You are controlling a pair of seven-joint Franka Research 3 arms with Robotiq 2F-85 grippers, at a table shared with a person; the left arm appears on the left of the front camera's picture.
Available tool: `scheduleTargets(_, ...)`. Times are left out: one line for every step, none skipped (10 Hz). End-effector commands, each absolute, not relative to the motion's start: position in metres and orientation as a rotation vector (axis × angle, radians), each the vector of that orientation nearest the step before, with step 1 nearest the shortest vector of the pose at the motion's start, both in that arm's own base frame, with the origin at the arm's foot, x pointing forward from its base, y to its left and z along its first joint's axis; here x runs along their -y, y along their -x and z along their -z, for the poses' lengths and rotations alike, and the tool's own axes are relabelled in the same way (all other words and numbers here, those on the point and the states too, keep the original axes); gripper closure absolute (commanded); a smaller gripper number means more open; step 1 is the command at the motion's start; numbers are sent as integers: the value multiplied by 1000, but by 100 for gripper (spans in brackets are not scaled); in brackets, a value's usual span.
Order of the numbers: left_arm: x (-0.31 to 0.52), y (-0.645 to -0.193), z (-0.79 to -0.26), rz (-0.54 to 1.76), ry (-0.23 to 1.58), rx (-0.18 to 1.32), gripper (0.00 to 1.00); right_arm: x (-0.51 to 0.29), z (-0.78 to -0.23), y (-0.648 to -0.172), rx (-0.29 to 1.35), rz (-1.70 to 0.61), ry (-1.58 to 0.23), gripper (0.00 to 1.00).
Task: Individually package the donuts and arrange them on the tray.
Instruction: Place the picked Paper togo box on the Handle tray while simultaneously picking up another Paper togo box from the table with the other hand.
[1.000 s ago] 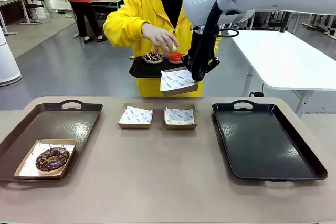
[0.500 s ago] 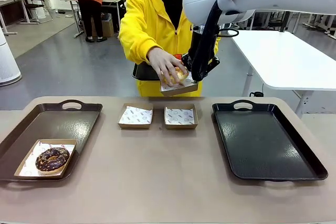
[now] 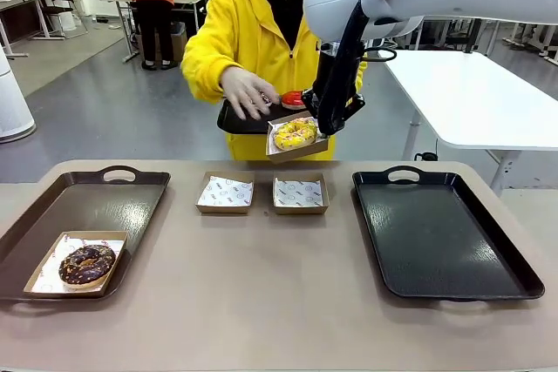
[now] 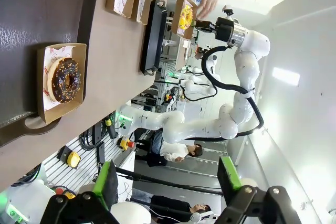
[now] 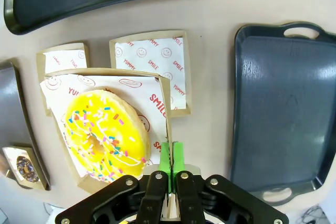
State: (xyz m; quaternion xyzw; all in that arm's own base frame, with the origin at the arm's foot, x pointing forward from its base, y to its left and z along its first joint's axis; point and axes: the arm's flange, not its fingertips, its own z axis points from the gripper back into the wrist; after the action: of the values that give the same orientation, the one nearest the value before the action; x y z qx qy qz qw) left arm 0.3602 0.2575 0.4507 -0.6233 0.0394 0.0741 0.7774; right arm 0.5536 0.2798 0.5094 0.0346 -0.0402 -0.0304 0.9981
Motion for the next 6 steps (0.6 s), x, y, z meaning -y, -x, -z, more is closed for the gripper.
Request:
scheduleTargets(-256,-355,-453,-162,1353,-75,0,-278,-510,-551,79,62,-74,100)
scheduleTargets(-256,-355,-453,-162,1353,-75,0,-278,-510,-551,79,62,-74,100)
scheduleTargets(-256,-355,-453,-162,1353,-75,0,-278,-510,-551,79,62,-74,100)
scheduleTargets(-256,-355,-453,-162,1353,-75,0,-278,-510,-551,79,62,-74,100)
scheduleTargets(-256,-355,-453,-162,1353,-75,0,-280,-509,-554,80,61,-69,98)
scheduleTargets(-256,-355,-453,-162,1353,-75,0,-269,-509,-550,73,20,-80,98)
